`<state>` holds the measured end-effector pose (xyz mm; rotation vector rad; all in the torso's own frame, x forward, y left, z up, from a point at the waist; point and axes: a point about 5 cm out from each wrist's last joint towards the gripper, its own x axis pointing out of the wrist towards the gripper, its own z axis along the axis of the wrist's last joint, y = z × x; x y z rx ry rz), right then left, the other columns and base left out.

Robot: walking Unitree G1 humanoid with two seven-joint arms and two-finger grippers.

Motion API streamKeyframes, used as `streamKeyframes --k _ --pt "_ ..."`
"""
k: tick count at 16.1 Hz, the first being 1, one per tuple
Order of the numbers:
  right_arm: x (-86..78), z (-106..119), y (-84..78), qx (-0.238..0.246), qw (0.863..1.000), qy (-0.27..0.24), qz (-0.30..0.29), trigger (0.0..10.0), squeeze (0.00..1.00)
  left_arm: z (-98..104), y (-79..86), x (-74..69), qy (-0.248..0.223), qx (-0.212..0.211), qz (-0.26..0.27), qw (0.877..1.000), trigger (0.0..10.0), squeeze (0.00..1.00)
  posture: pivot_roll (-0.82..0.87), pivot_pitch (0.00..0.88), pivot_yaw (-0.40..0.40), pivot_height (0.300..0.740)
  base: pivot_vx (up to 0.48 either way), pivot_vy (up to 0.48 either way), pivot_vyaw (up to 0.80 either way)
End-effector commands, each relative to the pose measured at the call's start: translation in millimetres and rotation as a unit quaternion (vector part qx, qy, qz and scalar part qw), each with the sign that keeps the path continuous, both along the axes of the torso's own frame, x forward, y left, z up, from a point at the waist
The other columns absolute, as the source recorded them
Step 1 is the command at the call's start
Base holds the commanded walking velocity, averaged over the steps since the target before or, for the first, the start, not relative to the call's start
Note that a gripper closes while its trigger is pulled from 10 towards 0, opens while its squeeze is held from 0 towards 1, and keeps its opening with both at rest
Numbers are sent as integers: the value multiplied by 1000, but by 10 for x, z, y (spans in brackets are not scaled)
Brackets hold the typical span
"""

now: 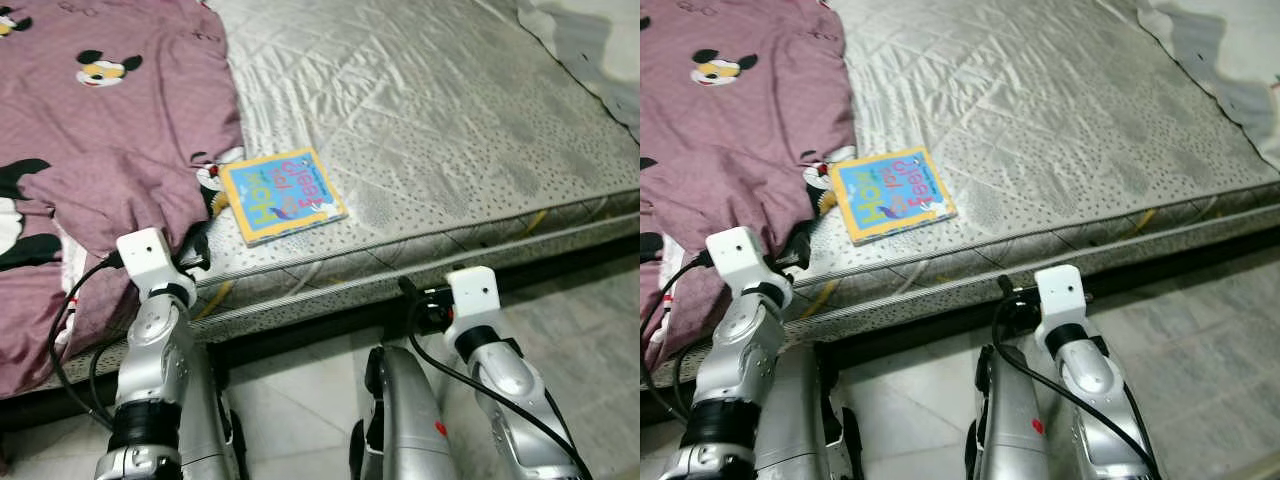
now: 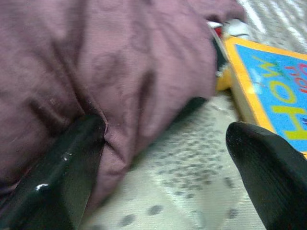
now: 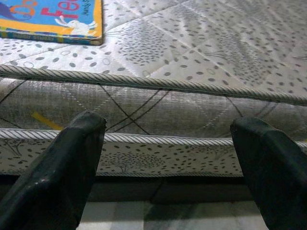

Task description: Clean up the room

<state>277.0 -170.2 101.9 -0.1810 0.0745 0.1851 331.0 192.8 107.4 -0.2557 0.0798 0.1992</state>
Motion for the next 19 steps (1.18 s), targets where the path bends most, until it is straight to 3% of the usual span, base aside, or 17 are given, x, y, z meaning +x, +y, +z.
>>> streamKeyframes --k 1,3,5,8,12,13,16,19 --pt "-43 10 -76 -5 1000 2 -11 10000 0 -19 -51 25 2 -6 -15 1000 10000 0 -198 289 -67 528 0 0 0" --pt "-69 19 -100 -6 1000 3 -14 10000 0 19 -121 85 -9 -6 -30 1000 10000 0 -206 292 -67 528 0 0 0" --pt "-55 35 -104 -10 1000 4 -11 10000 0 5 -197 52 -15 -6 -32 999 10000 0 -201 290 -67 528 0 0 0" --pt "-27 40 -94 -14 1000 5 -8 10000 0 -111 -159 -93 -3 5 -20 1000 10000 0 -192 281 -68 528 0 0 0" --pt "-27 40 -94 -14 1000 5 -8 10000 0 -111 -159 -93 -3 5 -20 1000 10000 0 -192 281 -68 528 0 0 0" --pt "33 57 -80 -23 1000 -5 -8 10000 0 -127 -69 -212 -20 17 0 1000 10000 0 -181 254 -60 528 0 0 0" --pt "83 100 -67 -28 999 -20 -13 10000 0 44 -167 -107 -62 23 -38 997 10000 0 -178 242 -57 528 0 0 0" --pt "110 184 -10 -19 999 -39 -4 10000 0 94 -250 -12 -64 3 -69 996 10000 0 -184 238 -51 528 0 0 0"
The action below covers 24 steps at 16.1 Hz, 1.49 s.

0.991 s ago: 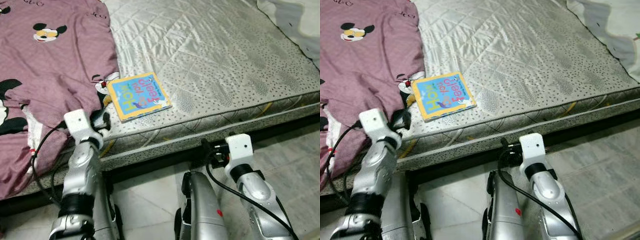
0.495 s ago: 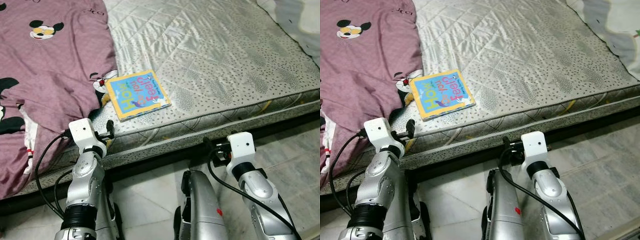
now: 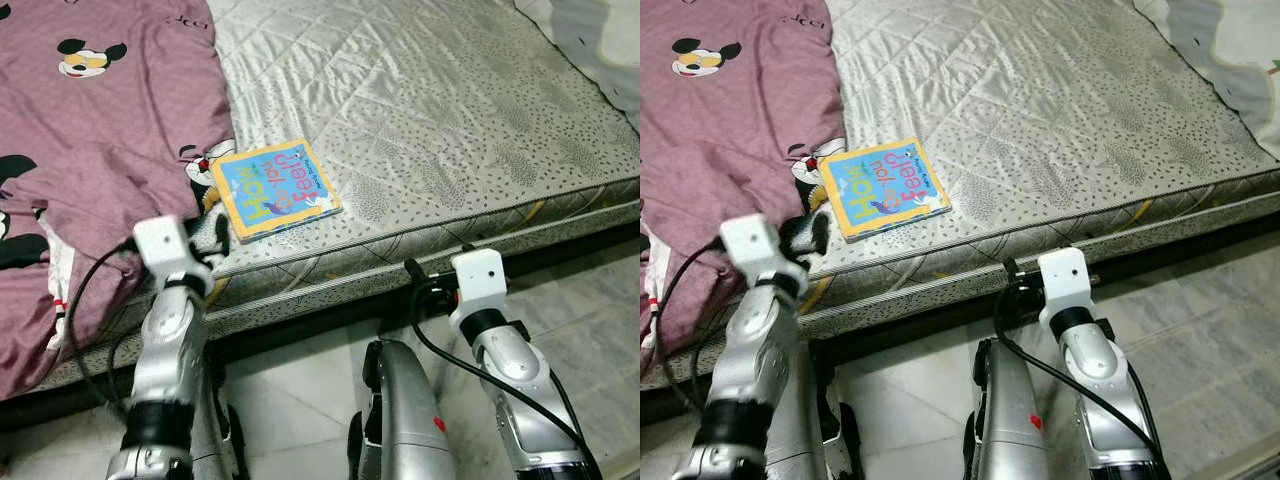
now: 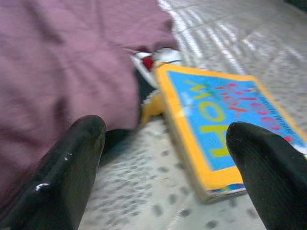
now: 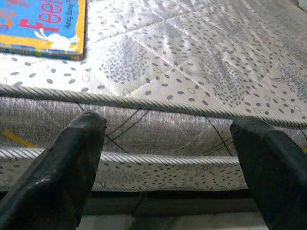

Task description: Clean up the room

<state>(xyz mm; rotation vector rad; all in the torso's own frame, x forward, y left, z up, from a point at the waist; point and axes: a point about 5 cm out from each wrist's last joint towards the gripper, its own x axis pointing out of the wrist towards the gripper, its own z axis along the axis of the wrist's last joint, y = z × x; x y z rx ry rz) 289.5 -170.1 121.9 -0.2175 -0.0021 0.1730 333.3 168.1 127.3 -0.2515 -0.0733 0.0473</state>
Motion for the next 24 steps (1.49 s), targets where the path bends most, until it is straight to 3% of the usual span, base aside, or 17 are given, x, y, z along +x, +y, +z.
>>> streamKeyframes --k 1,2,3,4,5,9,10,13,20,24 --pt "-26 20 23 17 1000 -1 12 10000 0 -87 -21 -7 20 -11 -12 1000 10000 0 -187 238 -50 528 0 0 0" --pt "-45 42 59 24 999 -1 28 10000 0 -95 -23 18 25 -25 -13 999 10000 47 -191 239 -48 528 0 0 0" --pt "-65 62 86 27 999 -2 38 10000 0 -119 -18 43 32 -29 -13 999 10000 302 -196 240 -47 528 0 0 0" --pt "-96 97 116 28 999 -4 46 10000 0 -182 2 74 48 -52 -13 997 10000 290 -206 243 -45 528 0 0 0" --pt "-127 131 128 28 998 -8 49 10000 0 -243 21 102 65 -73 -14 995 10000 1000 -224 252 -43 528 0 0 0" --pt "-244 137 49 8 999 -5 46 10000 0 -326 53 186 97 -104 -16 990 10000 1000 -259 270 -42 528 0 0 0" --pt "-287 135 9 2 999 -2 42 10000 0 -346 63 209 103 -104 -16 989 10000 0 -275 276 -41 528 0 0 0" --pt "-361 190 -63 -8 1000 -3 26 10000 0 -376 39 248 112 -107 -29 988 10000 0 -305 286 -46 528 0 0 0" --pt "-611 249 -142 -25 1000 10 0 10000 0 -315 -231 380 125 -121 -107 979 10000 0 -347 356 -53 528 0 0 0" --pt "-638 280 -171 -30 999 12 -11 10000 0 -290 -333 402 125 -147 -152 969 10000 0 -364 373 -50 528 0 0 0"
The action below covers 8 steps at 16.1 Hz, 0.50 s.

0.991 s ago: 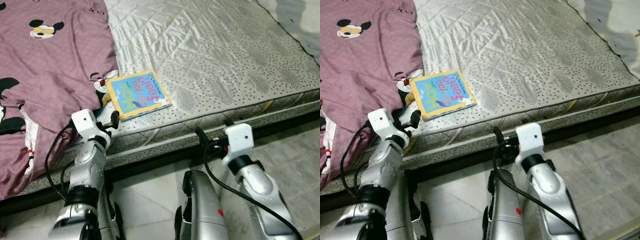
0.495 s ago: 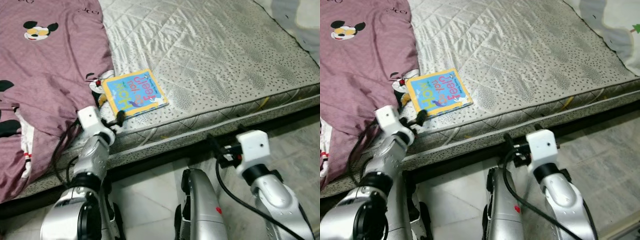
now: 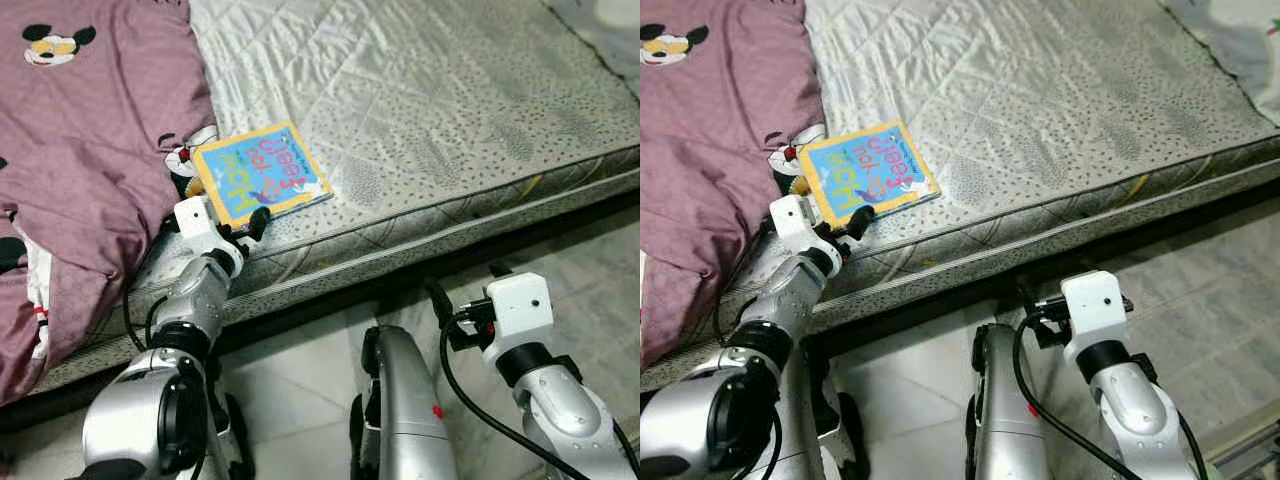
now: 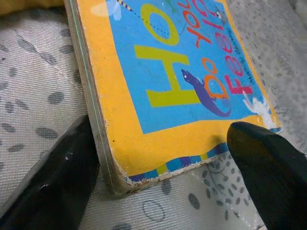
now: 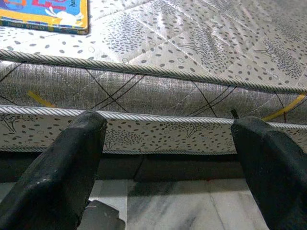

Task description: Clean up the room

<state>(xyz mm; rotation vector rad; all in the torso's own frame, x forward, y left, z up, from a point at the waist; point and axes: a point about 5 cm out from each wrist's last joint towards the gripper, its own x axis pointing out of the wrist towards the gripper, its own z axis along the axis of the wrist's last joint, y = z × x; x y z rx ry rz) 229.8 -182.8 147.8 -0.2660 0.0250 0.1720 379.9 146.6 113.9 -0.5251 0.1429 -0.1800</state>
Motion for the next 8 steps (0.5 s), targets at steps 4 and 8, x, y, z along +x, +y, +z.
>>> streamKeyframes --k 4,8 --pt "-41 38 -65 -10 1000 -3 -19 10000 0 -117 -187 -57 21 -69 -56 996 0 0 -371 371 -46 528 0 0 0" --pt "-14 41 -78 -15 1000 -8 -23 10000 0 -59 -229 -51 -2 -136 -81 987 0 0 -372 362 -43 528 0 0 0"
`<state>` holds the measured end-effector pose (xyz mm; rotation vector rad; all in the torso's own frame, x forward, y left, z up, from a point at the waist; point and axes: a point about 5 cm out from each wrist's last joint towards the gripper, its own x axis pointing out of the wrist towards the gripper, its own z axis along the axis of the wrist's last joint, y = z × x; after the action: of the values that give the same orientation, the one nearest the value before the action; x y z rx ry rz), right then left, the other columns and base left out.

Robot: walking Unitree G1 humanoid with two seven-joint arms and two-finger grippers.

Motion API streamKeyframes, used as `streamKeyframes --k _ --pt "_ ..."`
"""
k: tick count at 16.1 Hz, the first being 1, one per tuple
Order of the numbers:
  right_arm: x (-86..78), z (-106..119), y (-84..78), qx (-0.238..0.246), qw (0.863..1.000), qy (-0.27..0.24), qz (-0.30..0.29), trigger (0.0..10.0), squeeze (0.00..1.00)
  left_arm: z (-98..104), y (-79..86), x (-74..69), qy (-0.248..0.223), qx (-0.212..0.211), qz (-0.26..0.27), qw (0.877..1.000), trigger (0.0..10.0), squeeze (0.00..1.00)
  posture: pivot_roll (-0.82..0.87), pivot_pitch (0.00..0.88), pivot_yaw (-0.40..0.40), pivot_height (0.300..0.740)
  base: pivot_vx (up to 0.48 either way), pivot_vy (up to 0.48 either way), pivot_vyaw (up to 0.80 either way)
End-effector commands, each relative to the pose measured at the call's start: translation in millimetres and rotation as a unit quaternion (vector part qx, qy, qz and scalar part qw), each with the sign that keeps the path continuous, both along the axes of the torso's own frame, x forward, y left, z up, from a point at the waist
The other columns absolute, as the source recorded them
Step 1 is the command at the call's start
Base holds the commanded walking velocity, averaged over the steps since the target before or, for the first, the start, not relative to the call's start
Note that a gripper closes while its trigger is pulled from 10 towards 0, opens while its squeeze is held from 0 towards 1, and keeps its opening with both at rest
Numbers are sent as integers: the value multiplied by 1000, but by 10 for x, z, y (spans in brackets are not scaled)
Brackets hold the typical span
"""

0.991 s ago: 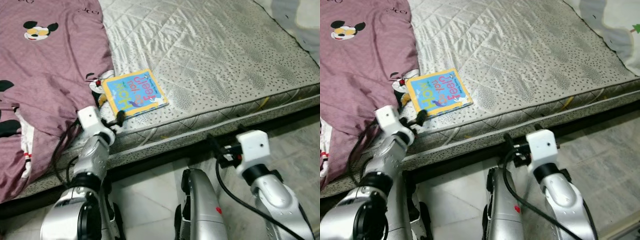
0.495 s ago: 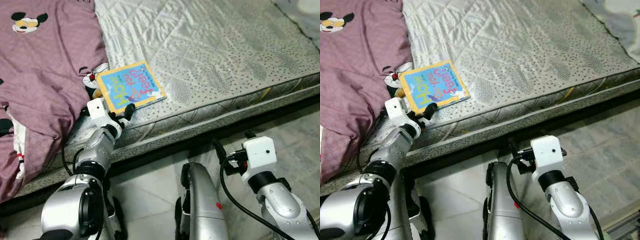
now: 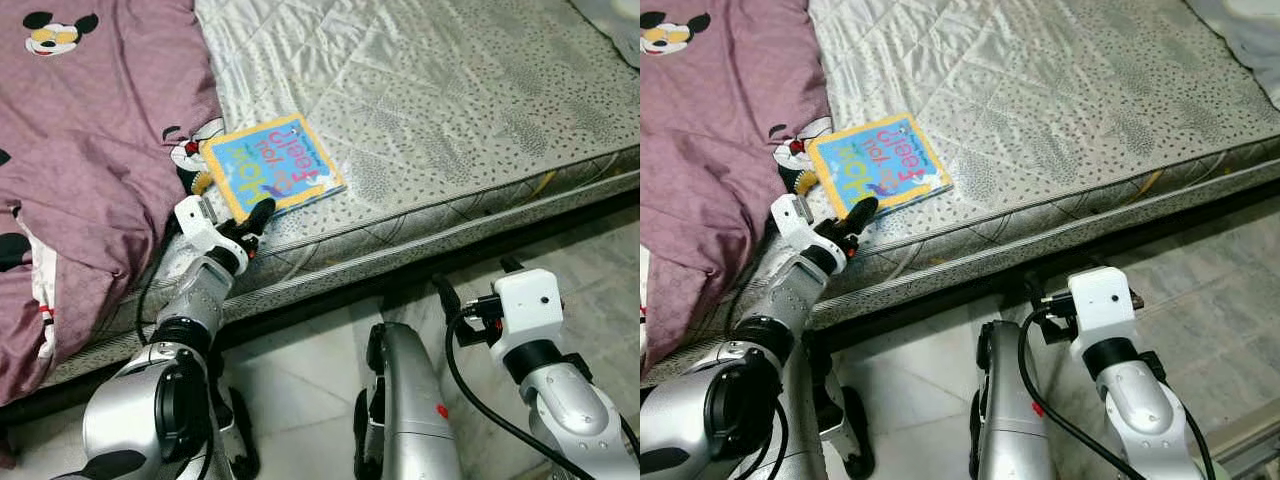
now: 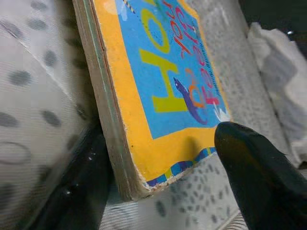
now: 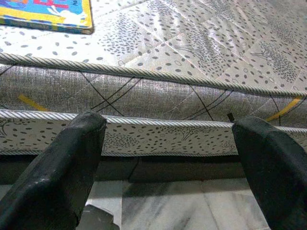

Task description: Clean up the room

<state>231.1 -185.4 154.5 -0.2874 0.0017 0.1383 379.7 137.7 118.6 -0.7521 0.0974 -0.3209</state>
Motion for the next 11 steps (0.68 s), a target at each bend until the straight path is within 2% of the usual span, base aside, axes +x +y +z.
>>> streamKeyframes --k 1,5,11 --pt "-20 -27 -53 -5 1000 6 -9 10000 0 -97 -144 -47 22 -27 -31 999 0 0 -371 360 -41 528 0 0 0" --pt "-8 -27 -52 -8 1000 2 -10 10000 0 -71 -146 -48 11 -79 -35 996 0 0 -373 355 -40 528 0 0 0" --pt "8 -28 -58 -13 1000 -1 -10 10000 0 -67 -159 -61 2 -108 -47 993 0 0 -374 354 -43 528 0 0 0"
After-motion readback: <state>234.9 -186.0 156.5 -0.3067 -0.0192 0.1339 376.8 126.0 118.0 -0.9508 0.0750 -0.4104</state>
